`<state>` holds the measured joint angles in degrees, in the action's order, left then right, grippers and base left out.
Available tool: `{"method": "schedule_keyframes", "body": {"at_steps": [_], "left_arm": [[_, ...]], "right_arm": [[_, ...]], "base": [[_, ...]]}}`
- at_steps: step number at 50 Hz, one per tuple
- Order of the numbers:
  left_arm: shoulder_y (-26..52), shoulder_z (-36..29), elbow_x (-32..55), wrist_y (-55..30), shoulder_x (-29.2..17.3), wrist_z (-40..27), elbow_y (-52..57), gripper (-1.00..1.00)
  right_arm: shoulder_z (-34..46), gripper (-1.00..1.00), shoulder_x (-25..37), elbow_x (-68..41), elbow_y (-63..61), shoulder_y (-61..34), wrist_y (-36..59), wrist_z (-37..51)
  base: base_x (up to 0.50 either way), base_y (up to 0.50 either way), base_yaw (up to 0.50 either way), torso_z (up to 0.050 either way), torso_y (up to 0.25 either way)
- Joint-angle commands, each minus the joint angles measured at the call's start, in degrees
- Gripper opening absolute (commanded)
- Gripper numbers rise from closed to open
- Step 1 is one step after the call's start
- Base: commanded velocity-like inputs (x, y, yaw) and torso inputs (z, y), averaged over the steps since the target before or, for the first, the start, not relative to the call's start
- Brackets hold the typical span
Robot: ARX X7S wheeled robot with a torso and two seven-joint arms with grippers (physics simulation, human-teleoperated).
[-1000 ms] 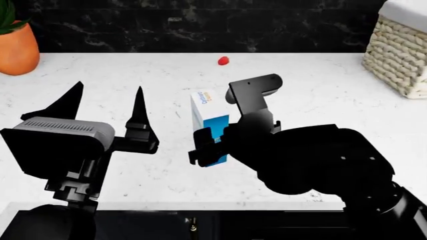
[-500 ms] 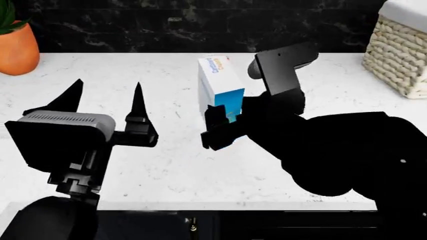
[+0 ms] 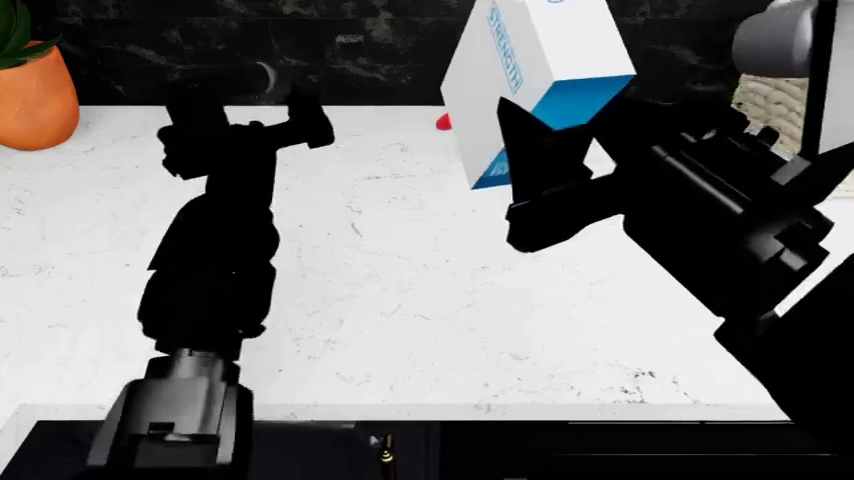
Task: Pick the cereal and bar from the counter and place them in the cabinets closest to them.
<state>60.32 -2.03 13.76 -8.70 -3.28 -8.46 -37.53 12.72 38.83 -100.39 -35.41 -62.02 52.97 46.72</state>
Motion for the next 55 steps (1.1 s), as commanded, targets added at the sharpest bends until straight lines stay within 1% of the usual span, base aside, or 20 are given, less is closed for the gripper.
{"method": "schedule_keyframes", "body": {"at_steps": [1, 3, 7, 13, 24, 31, 39, 45, 55], "left_arm": [[16.6, -1.8, -5.1, 13.1, 3.1, -3.7, -37.5, 1.00], [16.9, 0.0, -6.1, 10.7, 3.0, -3.5, -37.5, 1.00], [16.9, 2.0, -7.8, 9.6, 3.1, -3.0, -37.5, 1.00], [17.1, 5.5, -9.2, 8.6, 3.1, -2.7, -37.5, 1.00], [17.0, 2.1, -7.8, 8.0, 3.2, -2.6, -37.5, 1.00], [17.1, 3.9, -8.8, 7.7, 3.1, -1.6, -37.5, 1.00], [17.1, 5.0, -8.9, 8.0, 3.2, -0.6, -37.5, 1.00], [17.2, 5.3, -8.8, 8.1, 3.2, 0.0, -37.5, 1.00], [17.2, 4.9, -8.7, 7.8, 3.2, 0.2, -37.5, 1.00]], "right_arm": [[-1.6, -1.00, 0.7, 3.8, -3.5, -3.8, -0.1, 0.1], [-0.8, -1.00, -0.1, 5.3, -2.7, -4.3, 0.3, -1.1], [-0.4, -1.00, -0.6, 5.8, -1.3, -5.2, 0.4, -2.0], [1.5, -1.00, -0.1, 5.6, -1.5, -7.2, 2.3, 0.0], [2.9, -1.00, -0.4, 7.6, -0.6, -7.7, 3.3, -2.1], [4.6, -1.00, -2.0, 8.3, 0.6, -7.9, 3.6, -2.7], [5.6, -1.00, -1.8, 8.2, -0.3, -9.1, 4.6, -2.3], [6.6, -1.00, -2.0, 8.0, -0.8, -10.5, 5.6, -1.8], [5.7, -1.00, -1.8, 7.7, 0.0, -9.4, 4.3, -1.8]], "base": [[0.00, 0.00, 0.00, 0.000, 0.000], [0.00, 0.00, 0.00, 0.000, 0.000], [0.00, 0.00, 0.00, 0.000, 0.000], [0.47, 0.12, 0.00, 0.000, 0.000], [0.50, 0.12, 0.00, 0.000, 0.001], [0.50, 0.00, 0.00, 0.000, 0.000], [0.50, 0.02, 0.00, 0.000, 0.001], [0.50, 0.15, 0.00, 0.000, 0.002], [0.50, 0.17, 0.00, 0.000, 0.000]]}}
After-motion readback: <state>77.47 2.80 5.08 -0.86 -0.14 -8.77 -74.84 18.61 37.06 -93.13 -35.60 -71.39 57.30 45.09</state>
